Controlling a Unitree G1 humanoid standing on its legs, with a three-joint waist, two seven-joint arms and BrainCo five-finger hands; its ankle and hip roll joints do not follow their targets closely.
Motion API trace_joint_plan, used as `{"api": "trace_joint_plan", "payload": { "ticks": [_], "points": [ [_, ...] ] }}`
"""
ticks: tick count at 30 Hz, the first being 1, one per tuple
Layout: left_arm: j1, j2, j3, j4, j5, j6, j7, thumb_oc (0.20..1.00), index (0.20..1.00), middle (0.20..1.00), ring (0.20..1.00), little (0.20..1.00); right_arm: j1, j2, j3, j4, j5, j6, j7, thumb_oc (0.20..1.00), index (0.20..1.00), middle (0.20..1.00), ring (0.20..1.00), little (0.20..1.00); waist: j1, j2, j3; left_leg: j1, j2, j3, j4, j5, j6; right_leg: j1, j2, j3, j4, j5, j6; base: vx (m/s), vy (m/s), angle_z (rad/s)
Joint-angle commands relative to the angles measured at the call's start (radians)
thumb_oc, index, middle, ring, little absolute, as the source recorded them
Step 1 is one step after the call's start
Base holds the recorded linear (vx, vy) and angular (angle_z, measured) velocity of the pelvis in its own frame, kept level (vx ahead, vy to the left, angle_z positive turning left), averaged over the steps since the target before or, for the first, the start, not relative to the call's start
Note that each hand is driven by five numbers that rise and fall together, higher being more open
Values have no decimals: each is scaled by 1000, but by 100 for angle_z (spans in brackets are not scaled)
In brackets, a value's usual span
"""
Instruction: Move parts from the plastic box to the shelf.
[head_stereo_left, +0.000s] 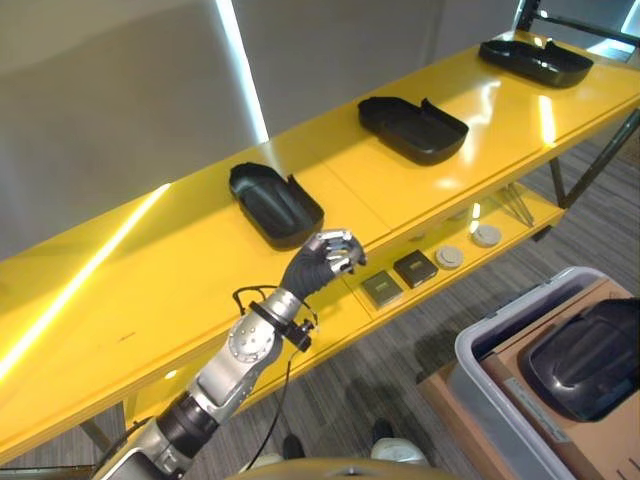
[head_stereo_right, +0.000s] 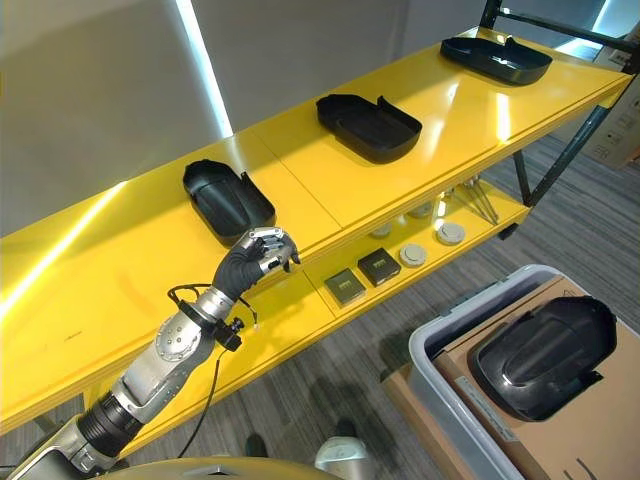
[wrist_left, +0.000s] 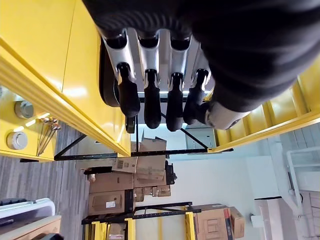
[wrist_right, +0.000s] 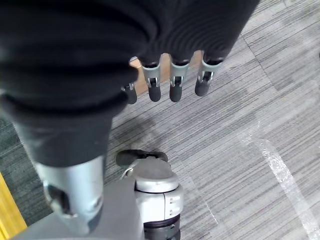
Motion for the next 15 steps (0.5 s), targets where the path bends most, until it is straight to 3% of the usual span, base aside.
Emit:
{"api": "trace_joint_plan", "payload": {
  "ticks": [1, 7, 15],
  "points": [
    [-72, -25, 18, 15, -7, -53, 66, 200, 200, 200, 200, 200, -28, 13, 21, 67, -2, -7, -16, 1000, 1000, 1000, 1000, 1000, 7, -21, -1, -4, 33, 16, 45, -50, -25, -19, -6, 4, 33, -52, 28, 16, 17, -3],
    [-92, -39, 21, 158, 28, -34, 221, 200, 200, 200, 200, 200, -13, 12, 30, 52, -14, -5, -22, 1000, 1000, 1000, 1000, 1000, -9, -23, -4, -1, 32, 27, 51, -54, -22, -25, -6, 14, 44, -55, 28, 13, 3, 0],
    [-144, -90, 23, 370, 38, -42, 208, 200, 200, 200, 200, 200, -9, 8, 46, 37, -45, 6, -27, 1000, 1000, 1000, 1000, 1000, -35, -24, -1, 9, 37, 50, 60, -59, -18, -30, -4, 31, 60, -58, 28, 31, 11, -5]
  ]
}}
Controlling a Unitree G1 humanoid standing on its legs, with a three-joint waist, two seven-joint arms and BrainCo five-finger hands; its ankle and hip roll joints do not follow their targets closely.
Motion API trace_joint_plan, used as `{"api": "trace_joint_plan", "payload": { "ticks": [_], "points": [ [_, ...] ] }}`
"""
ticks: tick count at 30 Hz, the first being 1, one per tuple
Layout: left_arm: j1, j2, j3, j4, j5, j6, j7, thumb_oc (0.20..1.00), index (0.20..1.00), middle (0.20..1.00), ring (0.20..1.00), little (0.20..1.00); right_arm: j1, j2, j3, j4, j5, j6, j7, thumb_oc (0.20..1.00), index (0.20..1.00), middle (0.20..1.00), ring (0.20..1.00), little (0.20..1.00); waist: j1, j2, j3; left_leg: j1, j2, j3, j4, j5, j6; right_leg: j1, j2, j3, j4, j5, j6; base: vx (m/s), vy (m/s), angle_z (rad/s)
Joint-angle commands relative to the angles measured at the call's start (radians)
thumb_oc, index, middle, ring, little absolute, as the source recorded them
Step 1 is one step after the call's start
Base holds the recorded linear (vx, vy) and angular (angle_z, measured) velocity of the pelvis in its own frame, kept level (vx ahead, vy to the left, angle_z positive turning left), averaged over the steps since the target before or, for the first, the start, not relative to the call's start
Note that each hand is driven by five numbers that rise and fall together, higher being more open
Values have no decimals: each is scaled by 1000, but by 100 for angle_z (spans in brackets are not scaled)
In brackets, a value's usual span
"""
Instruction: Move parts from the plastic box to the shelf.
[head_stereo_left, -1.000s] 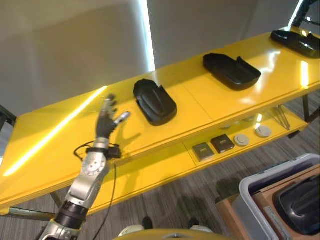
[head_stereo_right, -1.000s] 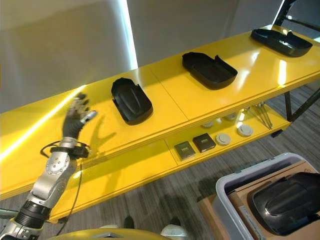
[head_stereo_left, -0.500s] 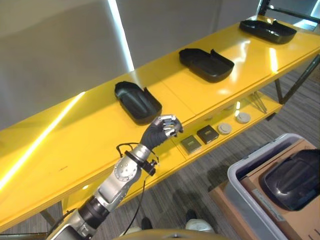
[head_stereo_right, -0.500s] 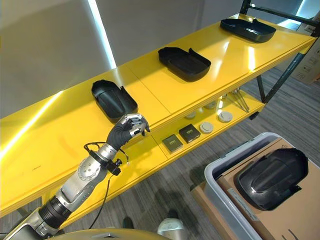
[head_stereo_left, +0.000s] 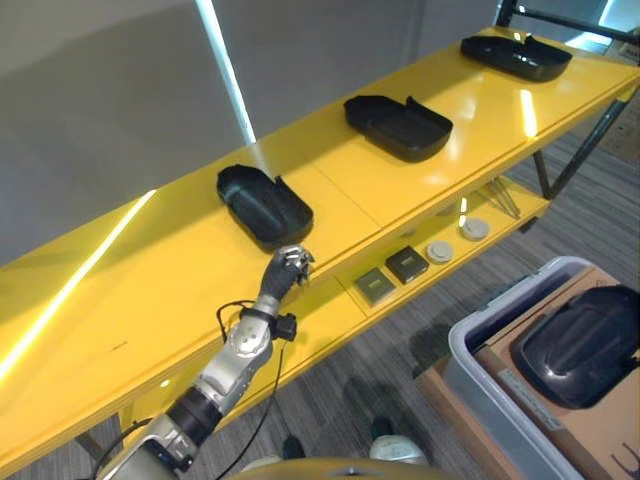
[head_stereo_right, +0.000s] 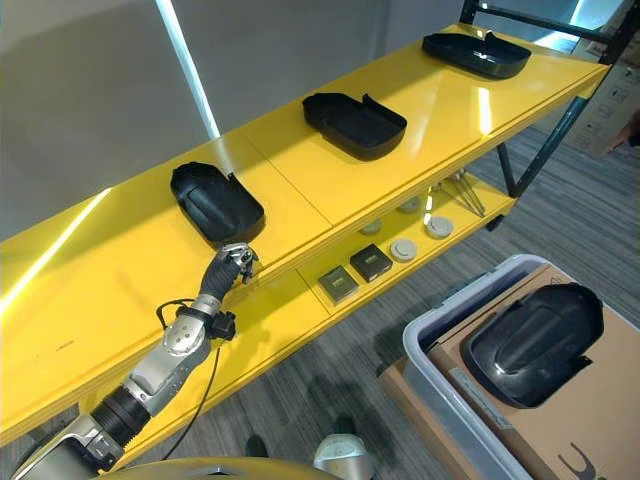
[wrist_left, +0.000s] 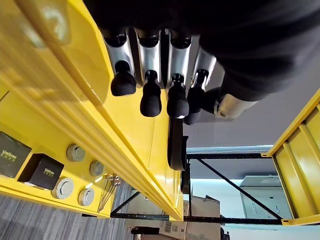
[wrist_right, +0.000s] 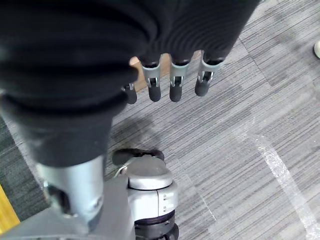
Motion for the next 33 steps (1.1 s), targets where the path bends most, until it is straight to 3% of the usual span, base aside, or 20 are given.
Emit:
{"api": "trace_joint_plan", "payload": {
  "ticks": [1, 13, 28, 33],
  "points": [
    [-116, -55, -10, 38, 25, -61, -5, 200, 200, 200, 200, 200, -10, 2, 38, 41, -29, 7, -21, 1000, 1000, 1000, 1000, 1000, -8, -24, -1, 3, 41, 30, 61, -56, -23, -29, -1, 18, 55, -63, 29, 31, 11, -3],
    [-117, -93, -27, 138, 23, -81, 40, 200, 200, 200, 200, 200, -14, 0, 50, 41, -42, 9, -26, 1000, 1000, 1000, 1000, 1000, -20, -26, 1, 8, 42, 41, 71, -61, -23, -28, -1, 22, 63, -68, 27, 8, 2, -2],
    [-150, -96, 52, 288, 76, -74, 140, 200, 200, 200, 200, 200, -4, 3, 62, 45, -76, 4, -33, 1000, 1000, 1000, 1000, 1000, -24, -34, -16, 20, 48, 52, 78, -63, -23, -13, -2, 18, 65, -72, 26, 2, -1, -1],
    [-180, -114, 78, 346, 102, -52, 141, 200, 200, 200, 200, 200, -1, 38, 106, 5, -49, 58, -59, 1000, 1000, 1000, 1000, 1000, -30, -49, -24, 41, 53, 63, 65, -63, -24, 6, 2, 17, 54, -74, 26, 42, -50, 0]
  ]
}}
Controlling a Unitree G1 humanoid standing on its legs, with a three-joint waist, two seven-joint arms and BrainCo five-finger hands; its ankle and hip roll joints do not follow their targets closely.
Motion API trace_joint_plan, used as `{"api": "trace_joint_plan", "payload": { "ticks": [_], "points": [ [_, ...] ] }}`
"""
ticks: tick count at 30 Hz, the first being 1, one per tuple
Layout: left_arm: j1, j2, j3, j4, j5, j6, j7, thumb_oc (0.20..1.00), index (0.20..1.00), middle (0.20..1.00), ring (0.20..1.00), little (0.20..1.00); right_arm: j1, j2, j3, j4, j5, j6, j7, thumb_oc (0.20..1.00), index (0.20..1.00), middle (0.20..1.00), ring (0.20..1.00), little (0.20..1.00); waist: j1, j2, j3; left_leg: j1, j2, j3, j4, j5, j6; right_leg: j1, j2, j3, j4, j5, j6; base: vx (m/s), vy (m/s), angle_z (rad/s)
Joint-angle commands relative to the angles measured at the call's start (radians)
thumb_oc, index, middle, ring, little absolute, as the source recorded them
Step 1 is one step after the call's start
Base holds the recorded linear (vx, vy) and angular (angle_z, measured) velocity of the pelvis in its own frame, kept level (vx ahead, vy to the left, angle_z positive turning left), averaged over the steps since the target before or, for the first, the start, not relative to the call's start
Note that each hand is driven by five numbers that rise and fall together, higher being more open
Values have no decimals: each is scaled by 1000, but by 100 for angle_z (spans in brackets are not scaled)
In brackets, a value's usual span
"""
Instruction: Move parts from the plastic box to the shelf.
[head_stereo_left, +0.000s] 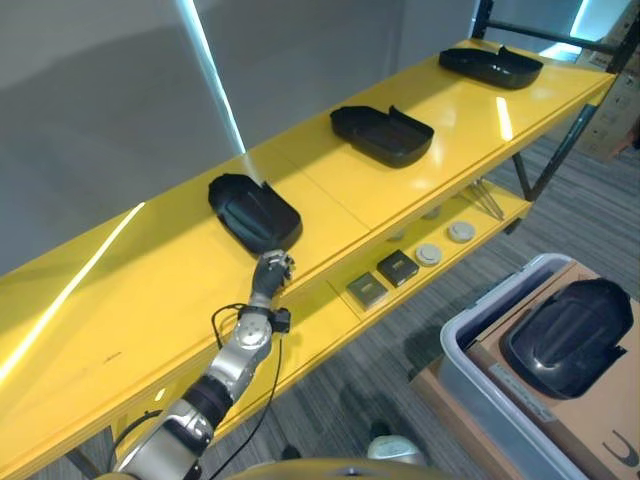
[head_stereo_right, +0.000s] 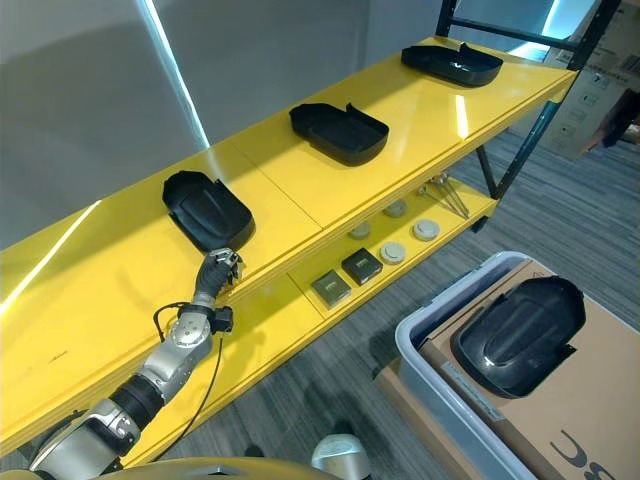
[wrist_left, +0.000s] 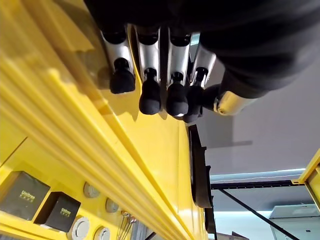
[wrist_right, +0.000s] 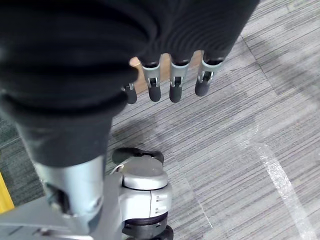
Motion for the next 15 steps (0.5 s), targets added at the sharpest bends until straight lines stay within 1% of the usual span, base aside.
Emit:
{"api": "trace_joint_plan", "payload": {
  "ticks": [1, 3, 7, 11, 15],
  "points": [
    [-117, -41, 15, 68, 59, -8, 12, 200, 200, 200, 200, 200, -5, 35, 38, 25, 25, 78, -32, 1000, 1000, 1000, 1000, 1000, -8, -40, -38, 1, 58, 38, 70, -45, -29, -28, 5, -2, 54, -73, 25, 32, -100, 0],
    [-125, -43, 12, 76, 65, 3, 16, 200, 200, 200, 200, 200, -18, 42, 45, 4, 40, 118, -30, 1000, 1000, 1000, 1000, 1000, -1, -49, -40, -2, 63, 36, 78, -45, -29, -22, 8, -6, 53, -73, 24, 31, -94, -1],
    [-134, -41, 15, 91, 59, 8, 11, 200, 200, 200, 200, 200, -31, 43, 47, -1, 58, 146, -24, 1000, 1000, 1000, 1000, 1000, 8, -56, -43, -4, 69, 33, 89, -46, -29, -16, 10, -9, 54, -74, 22, 22, -42, 2],
    [-141, -37, 22, 107, 54, 10, -5, 200, 200, 200, 200, 200, -36, 40, 45, -8, 68, 167, -12, 1000, 1000, 1000, 1000, 1000, 15, -62, -44, -8, 75, 32, 100, -48, -29, -10, 11, -11, 53, -74, 21, 26, -37, 2],
    [-139, -31, 25, 122, 52, 9, -19, 200, 200, 200, 200, 200, -38, 33, 40, -8, 70, 172, 5, 1000, 1000, 1000, 1000, 1000, 19, -66, -44, -15, 82, 33, 114, -48, -31, -7, 10, -12, 55, -75, 20, 24, -35, 1]
  ]
}}
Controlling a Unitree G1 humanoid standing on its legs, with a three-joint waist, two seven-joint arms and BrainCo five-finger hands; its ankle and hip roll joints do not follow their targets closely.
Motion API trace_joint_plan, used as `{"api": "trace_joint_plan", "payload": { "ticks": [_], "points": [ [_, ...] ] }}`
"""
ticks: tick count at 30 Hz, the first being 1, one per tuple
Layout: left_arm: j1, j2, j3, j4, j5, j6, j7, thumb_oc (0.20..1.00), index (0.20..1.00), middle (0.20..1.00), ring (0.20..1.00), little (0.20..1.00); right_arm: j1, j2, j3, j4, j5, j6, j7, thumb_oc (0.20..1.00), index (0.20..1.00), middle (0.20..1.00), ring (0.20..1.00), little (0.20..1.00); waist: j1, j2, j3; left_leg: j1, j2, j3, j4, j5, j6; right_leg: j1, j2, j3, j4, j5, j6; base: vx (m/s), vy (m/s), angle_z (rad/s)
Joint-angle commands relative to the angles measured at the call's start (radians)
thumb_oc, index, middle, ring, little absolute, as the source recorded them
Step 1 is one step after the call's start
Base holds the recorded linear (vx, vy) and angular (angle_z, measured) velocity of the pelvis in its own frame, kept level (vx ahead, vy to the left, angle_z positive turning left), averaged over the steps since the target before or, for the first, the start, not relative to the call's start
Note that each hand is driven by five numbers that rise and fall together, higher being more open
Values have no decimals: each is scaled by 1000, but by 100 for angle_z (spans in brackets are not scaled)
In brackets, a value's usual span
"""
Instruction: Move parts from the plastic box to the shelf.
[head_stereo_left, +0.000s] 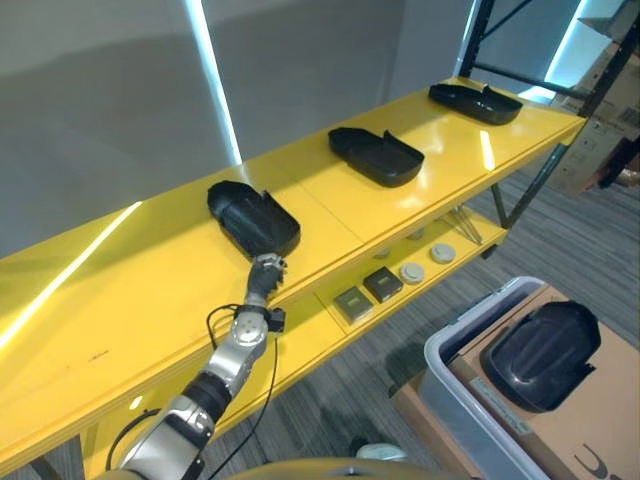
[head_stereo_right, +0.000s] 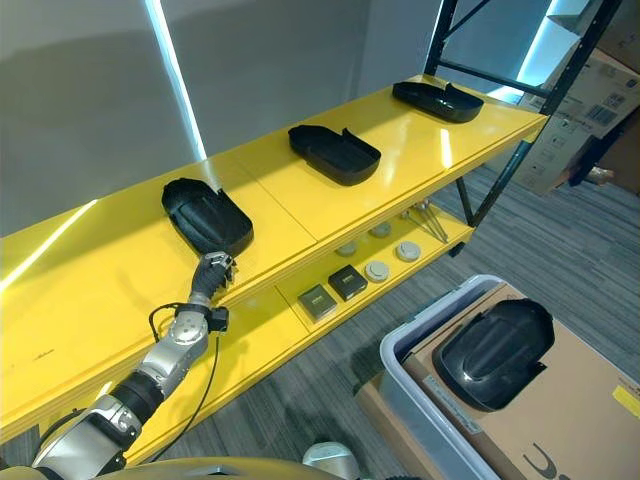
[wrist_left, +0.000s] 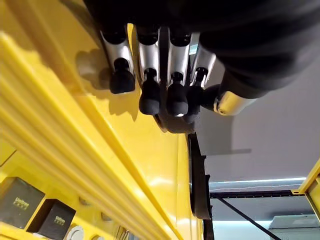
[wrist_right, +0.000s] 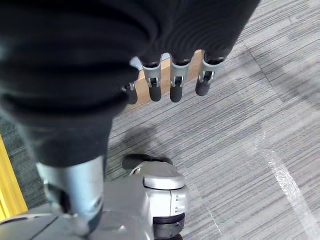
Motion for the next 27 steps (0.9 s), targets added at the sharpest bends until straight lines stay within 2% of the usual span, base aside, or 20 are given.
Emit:
{"api": "trace_joint_plan", "payload": {
  "ticks": [1, 7, 12, 15, 16, 17, 18, 19, 24, 27],
  "points": [
    [-121, -21, -17, 50, 16, -35, -14, 200, 200, 200, 200, 200, -10, -22, 13, 62, 31, 17, 35, 1000, 1000, 1000, 1000, 1000, 9, 2, -1, -48, 68, 37, 118, -49, -21, -40, -4, -8, 57, -68, 28, 24, -34, 0],
    [-121, -12, -27, 13, 12, -68, -32, 200, 200, 200, 200, 200, -16, -32, 1, 58, 57, 29, 69, 1000, 1000, 1000, 1000, 1000, 13, 1, 8, -67, 74, 34, 139, -48, -24, -50, -9, -11, 68, -67, 27, 17, -40, 0],
    [-121, 4, -27, -104, -7, -69, 63, 200, 200, 200, 200, 200, -32, -44, -7, 58, 89, 17, 85, 1000, 1000, 1000, 1000, 1000, 19, 14, 30, -94, 75, 15, 150, -41, -28, -74, -11, -9, 84, -70, 21, -27, -30, 1],
    [-109, 17, -4, -174, -52, -79, 79, 200, 200, 200, 200, 200, -39, -48, -15, 58, 114, 14, 85, 1000, 1000, 1000, 1000, 1000, 26, 20, 43, -115, 75, 3, 162, -36, -31, -88, -14, -12, 95, -71, 16, -54, -10, 3],
    [-98, 25, 7, -216, -74, -97, 71, 297, 297, 297, 297, 297, -43, -50, -22, 56, 120, 15, 85, 1000, 1000, 1000, 1000, 1000, 31, 23, 50, -127, 74, -4, 171, -36, -32, -94, -17, -15, 100, -70, 14, -70, -9, 8],
    [-88, 35, 14, -260, -71, -104, 55, 533, 533, 533, 533, 533, -46, -53, -29, 53, 124, 17, 85, 1000, 1000, 1000, 1000, 1000, 37, 25, 56, -137, 73, -10, 178, -35, -32, -100, -20, -19, 103, -69, 13, -71, -13, 7],
    [-79, 44, 17, -299, -67, -107, 46, 686, 686, 686, 686, 686, -49, -54, -33, 49, 131, 18, 82, 1000, 1000, 1000, 1000, 1000, 42, 27, 61, -144, 72, -16, 183, -35, -32, -103, -22, -23, 105, -67, 13, -75, -7, 9],
    [-64, 61, 19, -364, -67, -87, 26, 1000, 1000, 1000, 1000, 1000, -50, -57, -42, 42, 144, 25, 79, 1000, 1000, 1000, 1000, 1000, 50, 31, 69, -153, 69, -24, 187, -33, -33, -107, -25, -28, 106, -64, 14, -57, -5, 18],
    [-13, 109, 14, -509, -120, -52, -43, 1000, 1000, 1000, 1000, 1000, -55, -61, -61, 35, 163, 36, 65, 1000, 1000, 1000, 1000, 1000, 70, 44, 80, -164, 57, -41, 188, -27, -35, -109, -33, -45, 104, -58, 17, -42, 19, 14],
    [33, 141, 17, -597, -185, -69, -162, 1000, 1000, 1000, 1000, 1000, -54, -61, -72, 31, 173, 40, 57, 1000, 1000, 1000, 1000, 1000, 87, 50, 81, -165, 48, -49, 185, -26, -34, -105, -40, -59, 100, -55, 21, -37, 29, 8]
  ]
}}
